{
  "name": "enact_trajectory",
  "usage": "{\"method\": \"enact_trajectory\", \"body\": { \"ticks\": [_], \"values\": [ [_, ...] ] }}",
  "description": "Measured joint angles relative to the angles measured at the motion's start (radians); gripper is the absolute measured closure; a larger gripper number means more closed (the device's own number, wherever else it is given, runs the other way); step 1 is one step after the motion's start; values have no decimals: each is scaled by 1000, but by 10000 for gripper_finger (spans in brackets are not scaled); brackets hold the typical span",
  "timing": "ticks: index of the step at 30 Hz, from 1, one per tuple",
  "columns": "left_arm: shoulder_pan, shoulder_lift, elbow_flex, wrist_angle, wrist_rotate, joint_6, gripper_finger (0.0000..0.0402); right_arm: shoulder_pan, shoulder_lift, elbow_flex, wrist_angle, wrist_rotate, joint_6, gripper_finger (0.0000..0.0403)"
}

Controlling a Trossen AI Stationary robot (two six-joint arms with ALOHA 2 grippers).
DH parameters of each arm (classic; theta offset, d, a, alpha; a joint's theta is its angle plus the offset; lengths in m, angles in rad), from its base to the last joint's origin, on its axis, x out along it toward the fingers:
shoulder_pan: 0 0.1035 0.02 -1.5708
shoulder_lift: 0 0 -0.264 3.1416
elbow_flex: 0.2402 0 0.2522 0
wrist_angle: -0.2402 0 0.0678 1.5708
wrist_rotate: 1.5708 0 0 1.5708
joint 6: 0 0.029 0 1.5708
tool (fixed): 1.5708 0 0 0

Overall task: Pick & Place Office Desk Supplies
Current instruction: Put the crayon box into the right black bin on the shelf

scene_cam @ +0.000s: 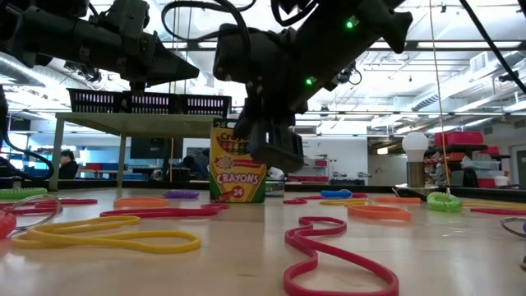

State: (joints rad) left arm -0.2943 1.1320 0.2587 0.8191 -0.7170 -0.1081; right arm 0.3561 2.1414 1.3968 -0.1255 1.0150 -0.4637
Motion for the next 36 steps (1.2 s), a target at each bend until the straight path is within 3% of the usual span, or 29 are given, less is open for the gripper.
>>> {"method": "enact_trajectory", "body": {
  "ticks": [21,30,36],
  "values": [
    [0,0,0,0,0,0,392,14,-5,33,2,-83,116,245],
    [0,0,0,0,0,0,392,16,-11,33,-2,-81,117,238],
    [0,0,0,0,0,0,392,66,-113,33,-87,-41,120,253]
  ]
}}
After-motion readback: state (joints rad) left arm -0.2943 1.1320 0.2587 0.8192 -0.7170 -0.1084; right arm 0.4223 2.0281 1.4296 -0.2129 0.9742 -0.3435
